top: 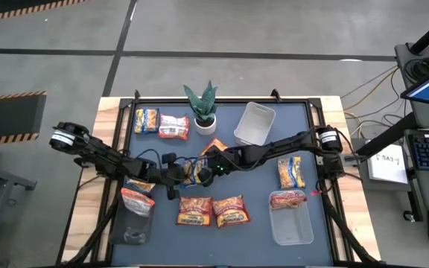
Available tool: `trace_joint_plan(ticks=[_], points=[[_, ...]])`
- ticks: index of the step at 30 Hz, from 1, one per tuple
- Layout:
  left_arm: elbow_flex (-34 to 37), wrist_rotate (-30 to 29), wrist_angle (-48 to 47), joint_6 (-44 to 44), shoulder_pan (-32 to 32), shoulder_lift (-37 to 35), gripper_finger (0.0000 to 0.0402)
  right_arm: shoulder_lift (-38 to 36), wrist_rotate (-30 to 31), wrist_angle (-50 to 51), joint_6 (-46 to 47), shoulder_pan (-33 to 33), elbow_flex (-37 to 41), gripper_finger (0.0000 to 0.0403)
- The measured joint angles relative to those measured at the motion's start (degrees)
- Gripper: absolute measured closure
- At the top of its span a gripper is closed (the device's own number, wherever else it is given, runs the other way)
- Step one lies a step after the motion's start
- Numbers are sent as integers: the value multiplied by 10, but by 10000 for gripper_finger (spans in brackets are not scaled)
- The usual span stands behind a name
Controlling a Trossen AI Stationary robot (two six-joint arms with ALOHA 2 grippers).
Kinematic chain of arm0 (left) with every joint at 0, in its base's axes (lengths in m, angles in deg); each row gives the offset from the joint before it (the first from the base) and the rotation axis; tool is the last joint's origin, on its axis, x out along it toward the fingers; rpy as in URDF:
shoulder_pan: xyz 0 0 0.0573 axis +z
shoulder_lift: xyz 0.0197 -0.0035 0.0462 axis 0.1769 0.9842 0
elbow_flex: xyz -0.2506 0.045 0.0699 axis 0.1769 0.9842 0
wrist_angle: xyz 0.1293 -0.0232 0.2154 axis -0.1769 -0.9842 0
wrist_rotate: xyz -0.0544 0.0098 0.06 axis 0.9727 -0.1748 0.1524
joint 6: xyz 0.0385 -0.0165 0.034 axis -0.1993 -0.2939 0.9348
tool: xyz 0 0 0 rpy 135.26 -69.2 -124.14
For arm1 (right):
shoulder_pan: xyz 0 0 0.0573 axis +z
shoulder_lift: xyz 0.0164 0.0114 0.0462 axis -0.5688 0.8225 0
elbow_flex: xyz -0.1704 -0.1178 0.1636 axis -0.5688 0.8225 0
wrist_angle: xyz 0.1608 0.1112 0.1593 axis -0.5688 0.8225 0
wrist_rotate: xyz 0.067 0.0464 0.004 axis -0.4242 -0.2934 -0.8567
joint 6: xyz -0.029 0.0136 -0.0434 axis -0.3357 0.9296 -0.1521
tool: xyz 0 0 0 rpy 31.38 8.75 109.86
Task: Sort Maruchan noodles
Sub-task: Put the middle left blue instant noodle pack into the gray bin
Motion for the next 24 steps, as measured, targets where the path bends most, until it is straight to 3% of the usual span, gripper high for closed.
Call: trace_joint_plan(ticks=[6,13,24], points=[[1,2,3,0,0,-3,401,21,-1,-14,-2,-8,2,52],[3,-6,10,0,0,-2,401,67,-33,-99,-3,-9,1,64],[3,-7,26,0,0,-1,401,82,-44,-148,-26,-9,1,121]])
